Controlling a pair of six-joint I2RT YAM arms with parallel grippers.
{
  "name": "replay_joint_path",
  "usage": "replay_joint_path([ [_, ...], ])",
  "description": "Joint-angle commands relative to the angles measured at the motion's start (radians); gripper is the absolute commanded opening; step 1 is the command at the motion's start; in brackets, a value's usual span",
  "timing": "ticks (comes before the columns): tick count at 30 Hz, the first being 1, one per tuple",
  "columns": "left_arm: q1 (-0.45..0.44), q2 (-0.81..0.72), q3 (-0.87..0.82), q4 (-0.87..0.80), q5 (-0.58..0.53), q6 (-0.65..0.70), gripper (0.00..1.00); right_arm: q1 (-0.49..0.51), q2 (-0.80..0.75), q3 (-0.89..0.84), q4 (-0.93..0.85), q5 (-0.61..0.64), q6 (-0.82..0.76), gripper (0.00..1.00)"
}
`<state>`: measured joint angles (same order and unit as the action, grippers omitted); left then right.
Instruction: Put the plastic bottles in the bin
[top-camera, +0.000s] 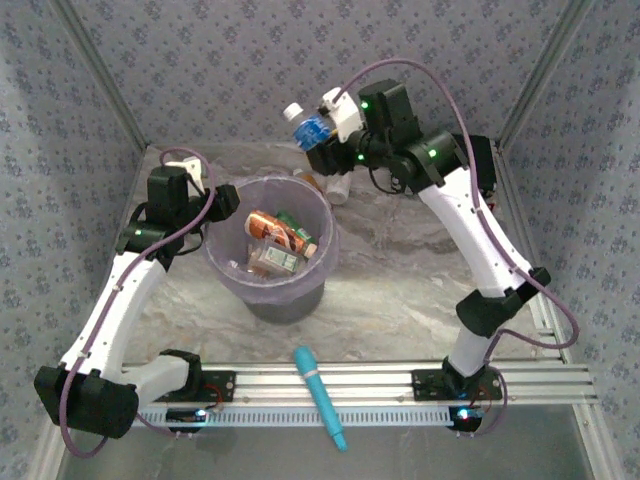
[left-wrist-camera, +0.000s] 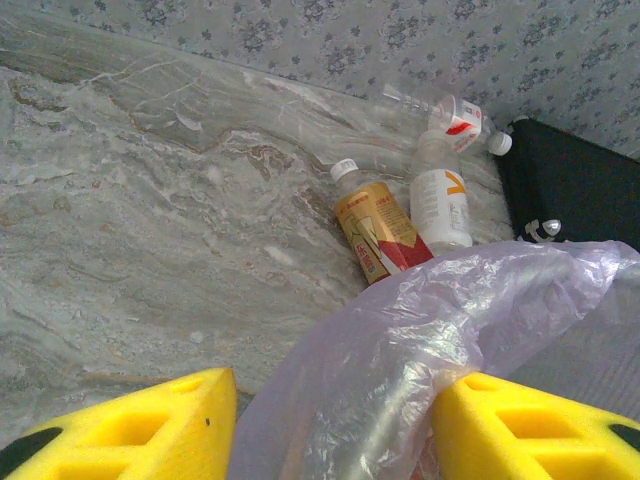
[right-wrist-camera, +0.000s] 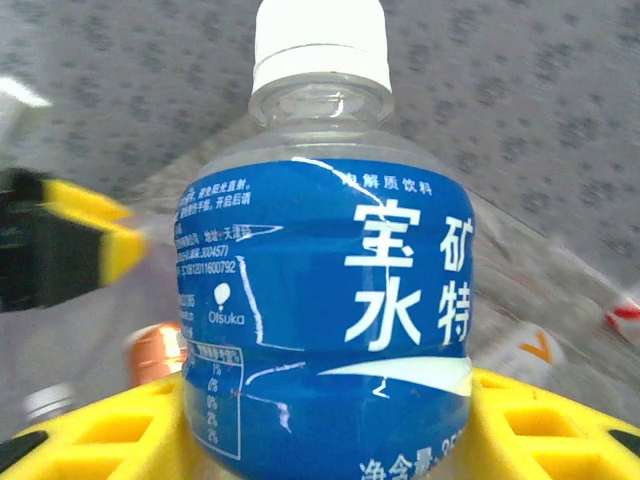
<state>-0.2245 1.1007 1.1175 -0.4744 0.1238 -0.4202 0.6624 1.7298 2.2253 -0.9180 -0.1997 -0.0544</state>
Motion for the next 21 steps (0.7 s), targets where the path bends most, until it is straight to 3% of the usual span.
replay_joint_path([
  [1,0.004,-0.002,0.017,0.006,-0.005,-0.004,0.54,0.075,-0.003,-0.027,-0.047,-0.027,-0.036,0.48],
  [13,0.004,-0.004,0.009,0.013,-0.004,-0.009,0.54,0.208,0.018,-0.170,-0.090,-0.029,-0.062,0.48],
  [21,0.004,-0.005,0.002,0.015,-0.004,-0.011,0.54,0.211,0.077,-0.244,-0.077,0.086,-0.046,0.48],
])
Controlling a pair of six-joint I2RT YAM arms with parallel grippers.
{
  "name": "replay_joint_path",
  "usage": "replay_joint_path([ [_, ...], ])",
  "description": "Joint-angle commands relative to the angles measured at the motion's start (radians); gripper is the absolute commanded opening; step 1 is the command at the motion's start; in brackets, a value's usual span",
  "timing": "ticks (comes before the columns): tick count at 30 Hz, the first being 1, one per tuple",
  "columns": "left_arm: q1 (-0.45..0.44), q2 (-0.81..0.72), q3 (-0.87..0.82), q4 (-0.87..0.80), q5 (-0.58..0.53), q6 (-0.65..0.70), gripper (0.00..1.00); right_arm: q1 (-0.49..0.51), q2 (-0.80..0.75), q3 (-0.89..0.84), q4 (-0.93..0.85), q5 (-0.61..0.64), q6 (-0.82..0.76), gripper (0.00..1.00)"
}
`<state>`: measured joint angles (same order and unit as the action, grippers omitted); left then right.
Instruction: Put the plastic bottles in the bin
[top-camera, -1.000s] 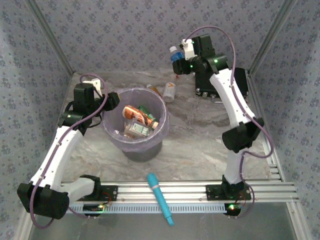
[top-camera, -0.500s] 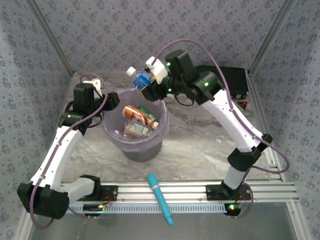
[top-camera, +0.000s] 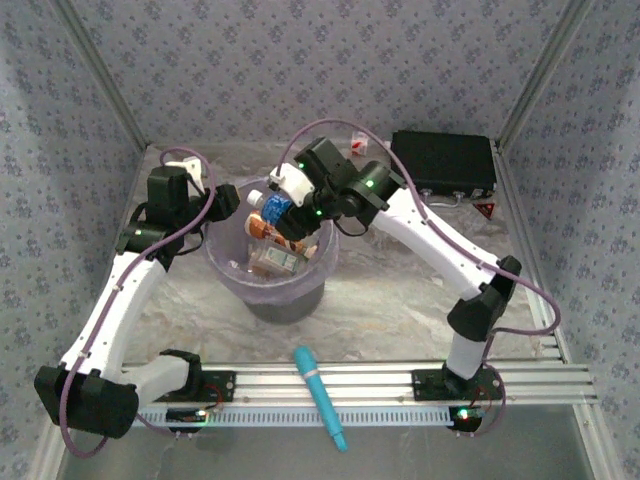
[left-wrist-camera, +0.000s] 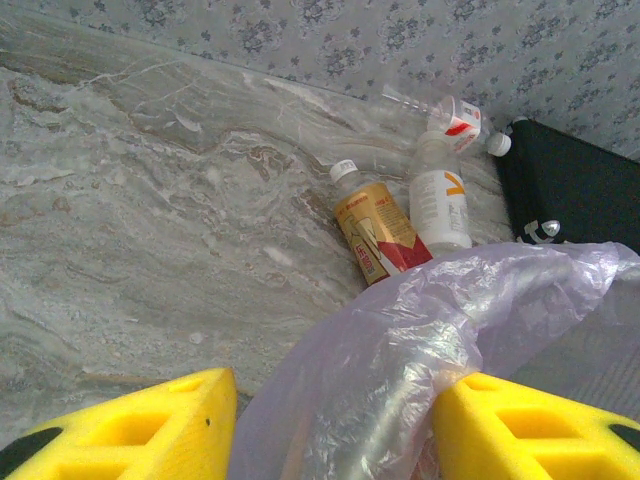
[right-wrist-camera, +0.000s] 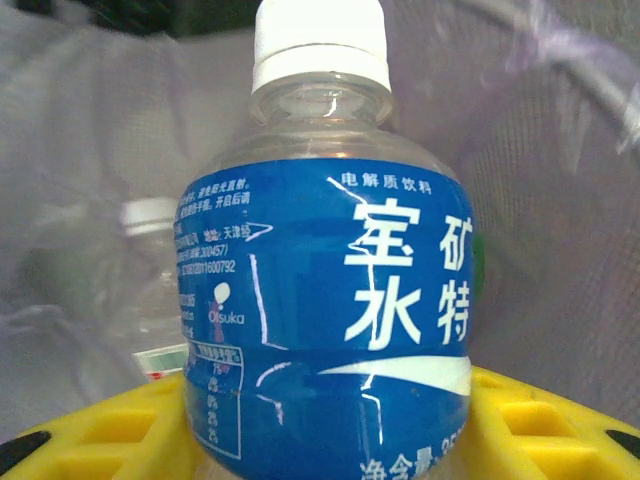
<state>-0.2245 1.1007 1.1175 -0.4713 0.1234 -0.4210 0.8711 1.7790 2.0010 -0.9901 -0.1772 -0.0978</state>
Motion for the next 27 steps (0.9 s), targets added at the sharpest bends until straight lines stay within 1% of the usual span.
replay_joint_path([
  [1,0.004,-0.008,0.002,0.011,-0.004,-0.010,0.54,0.002,0.038,-0.027,0.002,0.082,0.002,0.48],
  [4,0.002,-0.009,-0.002,0.011,-0.004,-0.012,0.54,0.002,0.068,-0.044,0.022,0.126,0.021,0.50],
  [9,0.002,-0.009,-0.002,0.008,-0.005,-0.010,0.54,0.018,0.116,-0.082,0.034,0.212,0.033,0.59],
  [13,0.004,-0.008,-0.005,0.010,-0.007,-0.009,0.54,0.018,0.113,-0.122,0.063,0.187,0.048,0.65],
  [15,0.002,-0.004,-0.008,0.013,-0.006,-0.010,0.54,0.018,0.101,-0.118,0.076,0.172,0.047,0.69],
  [19,0.003,0.000,-0.007,0.018,-0.002,-0.011,0.54,0.017,0.078,-0.062,0.082,0.129,0.029,0.78],
  [20,0.002,-0.001,-0.007,0.018,-0.002,-0.011,0.54,0.016,0.070,-0.044,0.084,0.113,0.024,0.82],
  [21,0.002,-0.001,-0.007,0.017,-0.002,-0.012,0.54,0.017,0.060,-0.027,0.090,0.103,0.020,0.84],
  [23,0.002,-0.004,-0.009,0.014,-0.003,-0.012,0.54,0.016,0.039,-0.005,0.105,0.103,0.015,0.88],
  [27,0.002,-0.007,-0.008,0.011,-0.009,-0.009,0.54,0.015,-0.013,0.011,0.154,0.115,0.013,0.92],
])
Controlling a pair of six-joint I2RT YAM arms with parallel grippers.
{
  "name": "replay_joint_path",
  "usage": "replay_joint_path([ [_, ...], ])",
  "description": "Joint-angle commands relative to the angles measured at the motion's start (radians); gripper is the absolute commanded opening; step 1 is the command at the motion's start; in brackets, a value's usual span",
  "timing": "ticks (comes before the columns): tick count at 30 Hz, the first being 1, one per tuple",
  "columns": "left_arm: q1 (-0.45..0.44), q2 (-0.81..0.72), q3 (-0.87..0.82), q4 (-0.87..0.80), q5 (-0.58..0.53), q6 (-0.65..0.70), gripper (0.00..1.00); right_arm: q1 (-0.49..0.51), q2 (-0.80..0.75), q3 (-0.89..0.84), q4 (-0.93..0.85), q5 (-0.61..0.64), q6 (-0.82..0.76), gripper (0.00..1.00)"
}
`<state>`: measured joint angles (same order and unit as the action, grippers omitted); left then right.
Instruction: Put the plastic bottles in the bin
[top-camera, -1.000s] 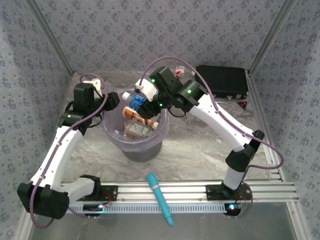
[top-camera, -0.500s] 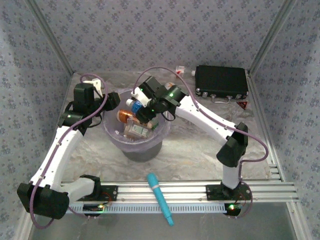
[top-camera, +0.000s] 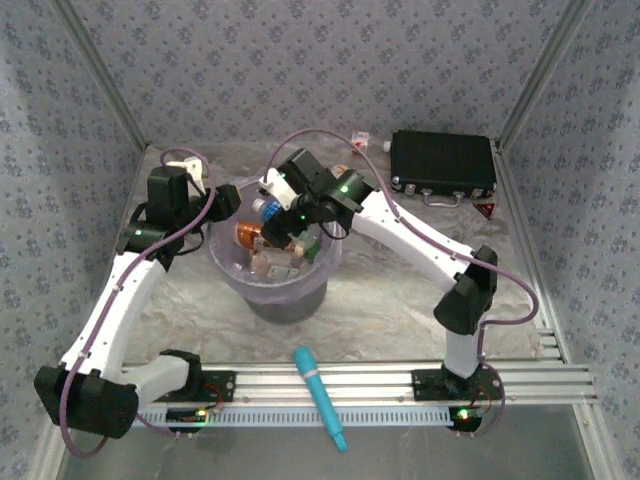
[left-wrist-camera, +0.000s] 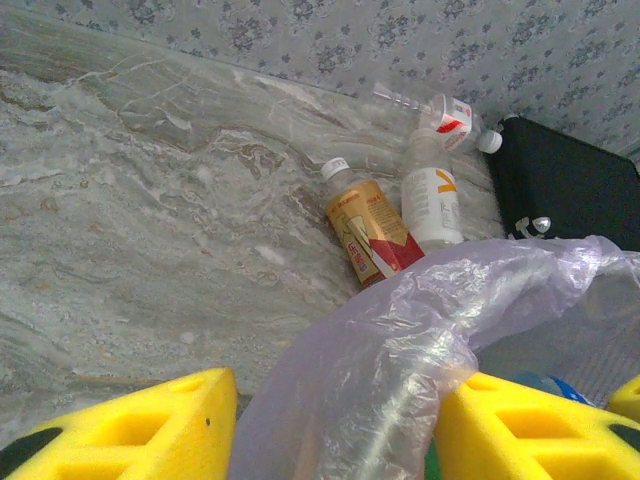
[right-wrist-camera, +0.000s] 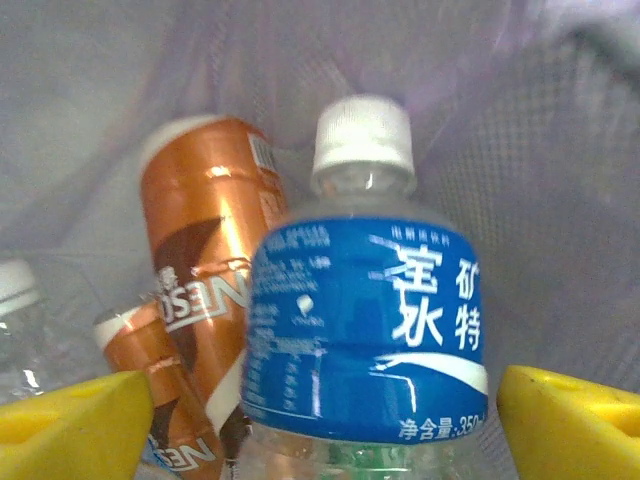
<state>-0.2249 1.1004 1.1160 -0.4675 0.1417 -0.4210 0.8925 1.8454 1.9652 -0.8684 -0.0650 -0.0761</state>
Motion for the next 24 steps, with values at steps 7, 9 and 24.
replay_joint_path([
  [7,0.002,-0.002,0.000,0.008,-0.021,-0.007,0.54,-0.027,-0.142,0.048,0.093,0.038,-0.007,0.95],
  [9,0.003,-0.001,0.000,0.008,-0.022,-0.006,0.54,-0.039,-0.160,0.037,0.113,0.049,0.004,0.95],
  [24,0.003,0.003,0.002,0.006,-0.019,-0.003,0.54,-0.361,-0.193,-0.168,0.347,0.049,0.272,1.00],
])
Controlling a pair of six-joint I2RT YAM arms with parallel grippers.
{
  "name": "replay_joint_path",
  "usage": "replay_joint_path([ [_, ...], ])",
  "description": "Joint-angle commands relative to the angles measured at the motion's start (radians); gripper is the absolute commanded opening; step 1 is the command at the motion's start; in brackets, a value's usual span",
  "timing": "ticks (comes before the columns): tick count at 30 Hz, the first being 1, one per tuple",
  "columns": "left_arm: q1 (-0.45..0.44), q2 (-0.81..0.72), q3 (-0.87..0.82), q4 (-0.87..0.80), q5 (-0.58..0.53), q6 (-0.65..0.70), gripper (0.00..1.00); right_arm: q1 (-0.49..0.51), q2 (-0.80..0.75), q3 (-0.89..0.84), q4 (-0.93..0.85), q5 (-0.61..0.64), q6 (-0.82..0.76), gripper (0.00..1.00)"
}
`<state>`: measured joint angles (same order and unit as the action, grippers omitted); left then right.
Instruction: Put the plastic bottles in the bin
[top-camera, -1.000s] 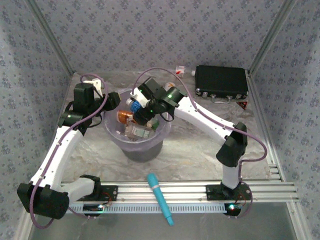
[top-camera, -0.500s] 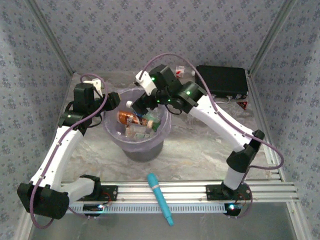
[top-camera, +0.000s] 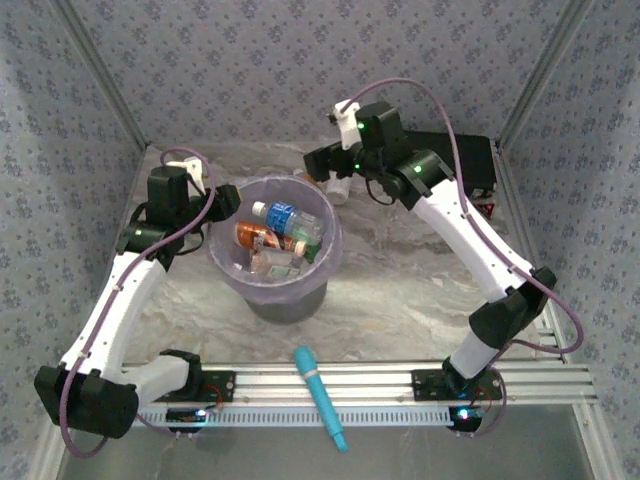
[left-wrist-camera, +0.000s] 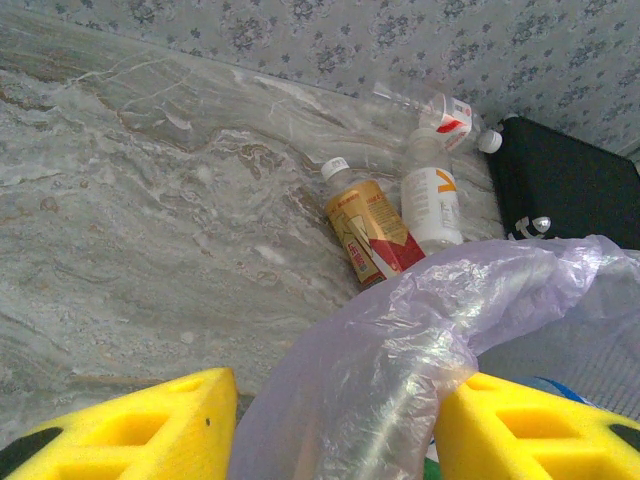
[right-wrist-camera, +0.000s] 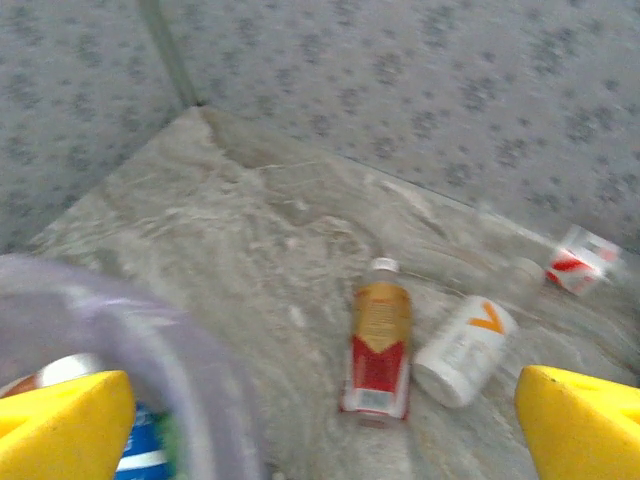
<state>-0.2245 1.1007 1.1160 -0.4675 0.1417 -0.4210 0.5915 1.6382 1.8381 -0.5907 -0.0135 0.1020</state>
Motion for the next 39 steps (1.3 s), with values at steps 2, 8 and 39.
replay_joint_path([
  [2,0.003,0.001,0.002,0.005,-0.022,-0.002,0.54,-0.106,0.046,-0.071,0.095,-0.006,0.116,1.00],
  [8,0.004,0.002,0.005,0.000,-0.021,0.001,0.54,-0.209,0.227,-0.058,0.143,-0.071,0.230,1.00],
  [39,0.005,0.010,0.005,-0.005,-0.027,0.004,0.52,-0.225,0.940,0.465,-0.075,-0.055,0.453,0.99],
])
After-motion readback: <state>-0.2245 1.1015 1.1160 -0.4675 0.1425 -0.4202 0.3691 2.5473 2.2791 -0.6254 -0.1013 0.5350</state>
